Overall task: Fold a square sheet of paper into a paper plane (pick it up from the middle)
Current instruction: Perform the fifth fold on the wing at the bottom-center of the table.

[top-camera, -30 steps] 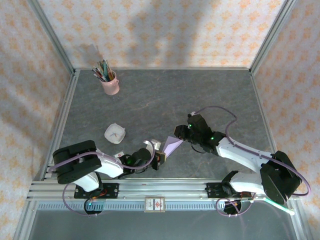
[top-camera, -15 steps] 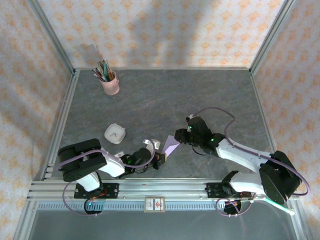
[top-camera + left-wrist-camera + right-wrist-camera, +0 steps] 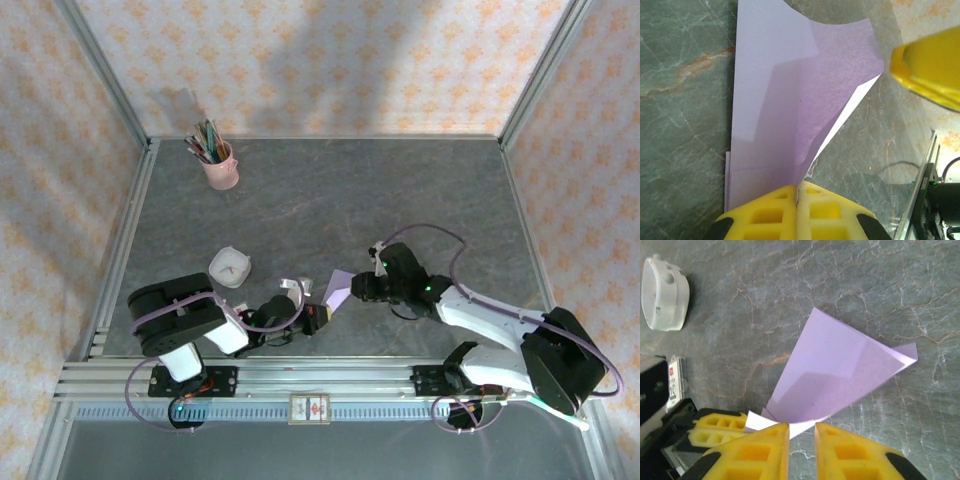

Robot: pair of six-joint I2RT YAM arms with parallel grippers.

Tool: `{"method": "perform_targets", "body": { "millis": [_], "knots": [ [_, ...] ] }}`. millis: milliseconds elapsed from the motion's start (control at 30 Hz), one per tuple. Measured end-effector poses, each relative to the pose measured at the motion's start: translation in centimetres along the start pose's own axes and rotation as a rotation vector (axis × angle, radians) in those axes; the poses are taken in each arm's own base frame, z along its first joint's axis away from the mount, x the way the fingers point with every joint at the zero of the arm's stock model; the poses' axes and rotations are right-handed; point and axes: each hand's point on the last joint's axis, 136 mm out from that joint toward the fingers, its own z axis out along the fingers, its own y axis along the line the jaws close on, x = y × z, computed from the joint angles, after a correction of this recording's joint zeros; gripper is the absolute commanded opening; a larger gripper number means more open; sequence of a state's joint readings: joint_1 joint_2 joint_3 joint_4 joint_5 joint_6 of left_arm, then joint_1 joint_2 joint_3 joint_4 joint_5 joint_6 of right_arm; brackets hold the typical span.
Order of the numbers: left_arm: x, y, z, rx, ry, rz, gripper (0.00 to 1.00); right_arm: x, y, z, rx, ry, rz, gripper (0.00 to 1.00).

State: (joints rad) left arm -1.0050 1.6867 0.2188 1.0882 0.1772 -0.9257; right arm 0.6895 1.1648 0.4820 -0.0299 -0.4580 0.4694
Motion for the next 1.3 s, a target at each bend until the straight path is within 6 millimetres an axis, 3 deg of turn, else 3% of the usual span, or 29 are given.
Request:
{"method": "perform_targets", "body": {
  "millis": [233, 567, 1300],
  "knots": [
    [-0.2, -0.3, -0.1, 0.044, -0.016, -0.073, 0.00, 1.1, 0.9, 0.9, -0.037, 0.032, -0.047, 0.12],
    [-0.2, -0.4, -0.2, 0.061, -0.021, -0.115, 0.00, 2.9, 0.6, 3.4, -0.024, 0.099, -0.073, 0.08],
    [-0.3, -0.2, -0.1, 0.050, -0.027, -0.151, 0.00, 1.2, 0.9, 4.3, 0.005, 0.067, -0.107, 0.06]
  ]
}}
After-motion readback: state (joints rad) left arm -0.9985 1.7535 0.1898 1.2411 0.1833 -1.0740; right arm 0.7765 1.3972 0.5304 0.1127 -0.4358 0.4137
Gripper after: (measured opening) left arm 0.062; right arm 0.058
